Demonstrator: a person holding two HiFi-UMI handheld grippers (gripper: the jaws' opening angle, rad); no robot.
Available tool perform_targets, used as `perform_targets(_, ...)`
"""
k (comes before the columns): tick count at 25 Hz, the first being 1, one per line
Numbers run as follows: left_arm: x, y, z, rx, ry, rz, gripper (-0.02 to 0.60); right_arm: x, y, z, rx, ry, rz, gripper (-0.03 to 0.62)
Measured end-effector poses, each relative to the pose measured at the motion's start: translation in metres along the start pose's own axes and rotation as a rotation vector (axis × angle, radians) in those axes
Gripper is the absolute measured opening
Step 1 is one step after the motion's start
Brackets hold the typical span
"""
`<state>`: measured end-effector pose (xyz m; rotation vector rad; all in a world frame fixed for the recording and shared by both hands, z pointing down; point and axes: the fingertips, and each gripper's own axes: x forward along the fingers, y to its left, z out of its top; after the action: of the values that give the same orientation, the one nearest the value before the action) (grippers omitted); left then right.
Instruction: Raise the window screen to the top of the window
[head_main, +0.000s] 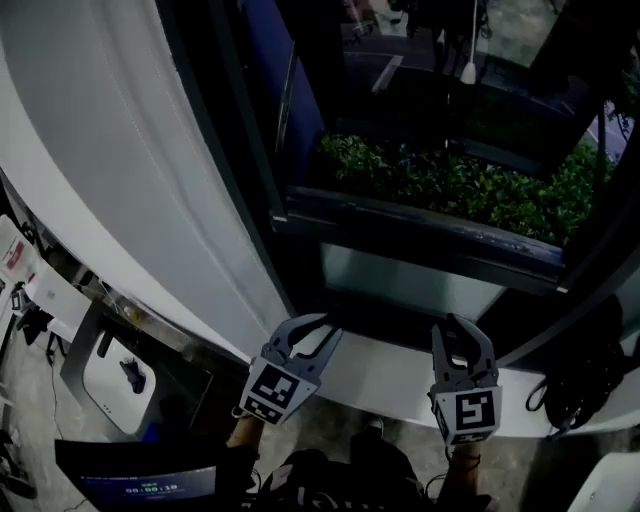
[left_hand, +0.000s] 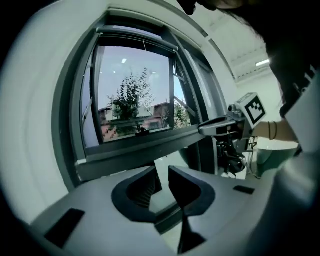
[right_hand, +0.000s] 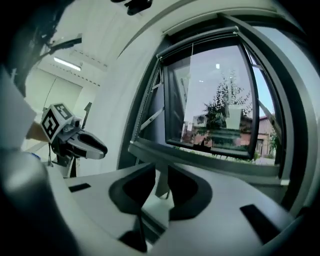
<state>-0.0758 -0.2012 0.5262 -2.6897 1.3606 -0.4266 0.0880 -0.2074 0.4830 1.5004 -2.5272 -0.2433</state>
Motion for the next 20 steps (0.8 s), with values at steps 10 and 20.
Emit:
perform_targets(10,-0.154,-0.042,-0.052,-0.102,-0.023,-0.101,0.053,-0.078,0.186,-0.008,0.138,0.059,0.008,0.066)
perform_targets(20,-0.243,-0.081,-0.077,-0.23,-0.042,-0.239,0.038,-0.163,0.297,-0.007,0.242,0.162,-0.025,0.06)
